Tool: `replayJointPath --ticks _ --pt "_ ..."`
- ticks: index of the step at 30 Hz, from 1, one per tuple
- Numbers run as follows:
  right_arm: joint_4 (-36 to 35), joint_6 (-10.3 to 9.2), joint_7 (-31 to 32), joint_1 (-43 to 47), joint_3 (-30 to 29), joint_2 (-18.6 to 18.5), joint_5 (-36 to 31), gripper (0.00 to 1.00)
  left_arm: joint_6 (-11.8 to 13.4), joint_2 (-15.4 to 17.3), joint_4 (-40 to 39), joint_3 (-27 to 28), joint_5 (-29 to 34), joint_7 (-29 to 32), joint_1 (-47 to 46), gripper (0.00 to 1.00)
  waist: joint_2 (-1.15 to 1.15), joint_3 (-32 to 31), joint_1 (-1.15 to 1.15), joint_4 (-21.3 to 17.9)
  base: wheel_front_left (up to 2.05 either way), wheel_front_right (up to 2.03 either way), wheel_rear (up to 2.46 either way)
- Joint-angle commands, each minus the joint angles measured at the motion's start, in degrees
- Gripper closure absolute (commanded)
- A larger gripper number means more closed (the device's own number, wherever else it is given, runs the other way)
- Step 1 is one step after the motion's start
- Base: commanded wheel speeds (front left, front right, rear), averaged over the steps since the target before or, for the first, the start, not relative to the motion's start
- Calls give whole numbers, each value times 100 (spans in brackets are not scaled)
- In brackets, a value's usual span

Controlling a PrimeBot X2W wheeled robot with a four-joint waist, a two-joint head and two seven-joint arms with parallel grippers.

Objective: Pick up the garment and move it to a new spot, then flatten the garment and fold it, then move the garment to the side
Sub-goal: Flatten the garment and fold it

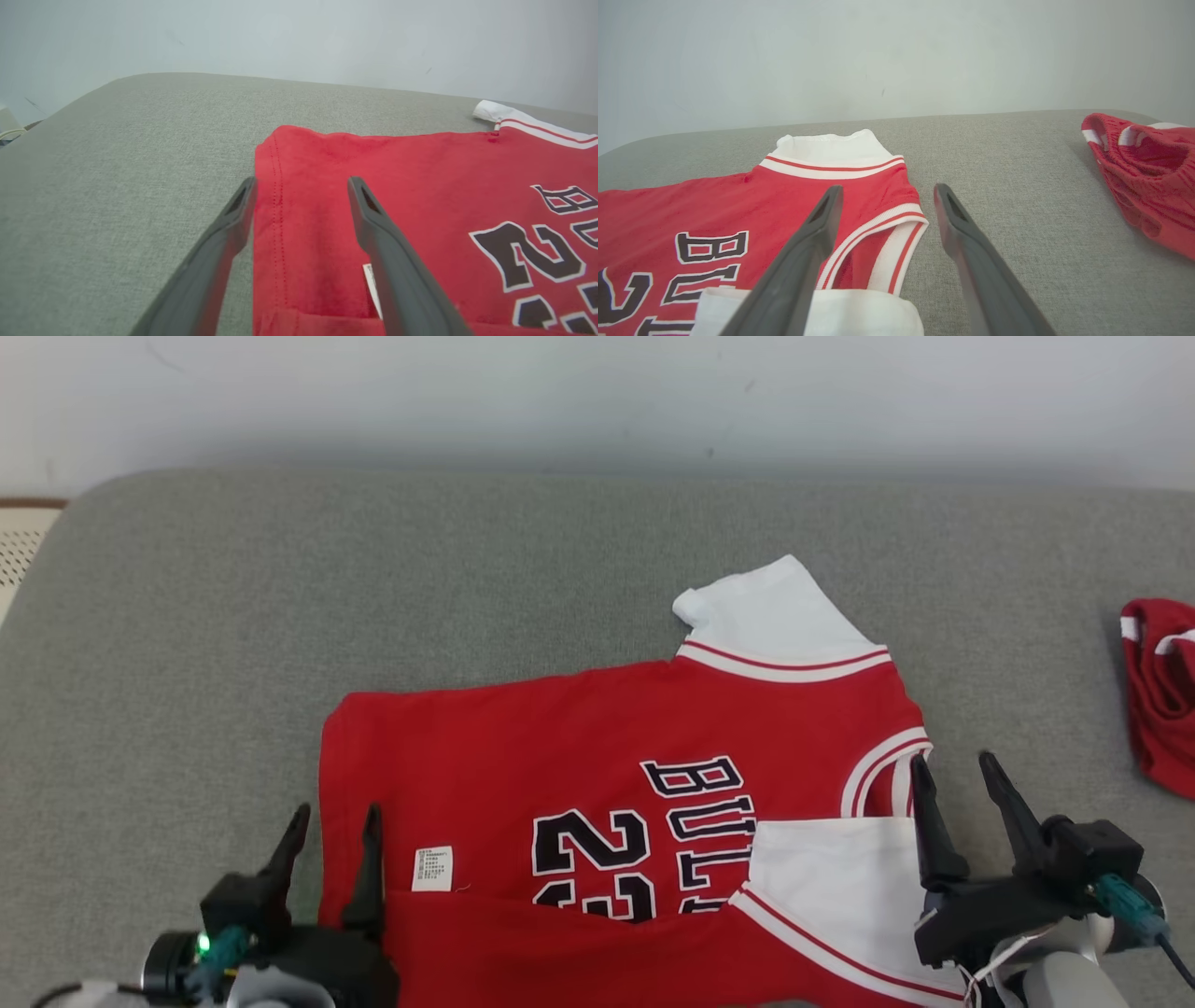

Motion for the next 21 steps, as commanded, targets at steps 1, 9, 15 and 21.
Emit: replayJointPath --ticks 1,9,15,21 --pt "-27 -8 -1 -97 81 38 -6 0 -83 15 180 71 92 -3 -321 0 0 289 -1 -35 0 0 0" --pt "-75 -8 -1 -270 208 74 77 0 -211 204 1088 301 141 -3 -1278 0 0 587 -1 -184 0 0 0" --pt "-131 -8 0 -299 153 80 120 0 -308 320 1635 603 -7 -3 -1825 0 0 712 -1 -330 0 0 0" --pt "-171 -8 -1 -274 114 88 107 0 -280 388 2352 655 61 -3 -2191 0 0 759 -1 -373 0 0 0"
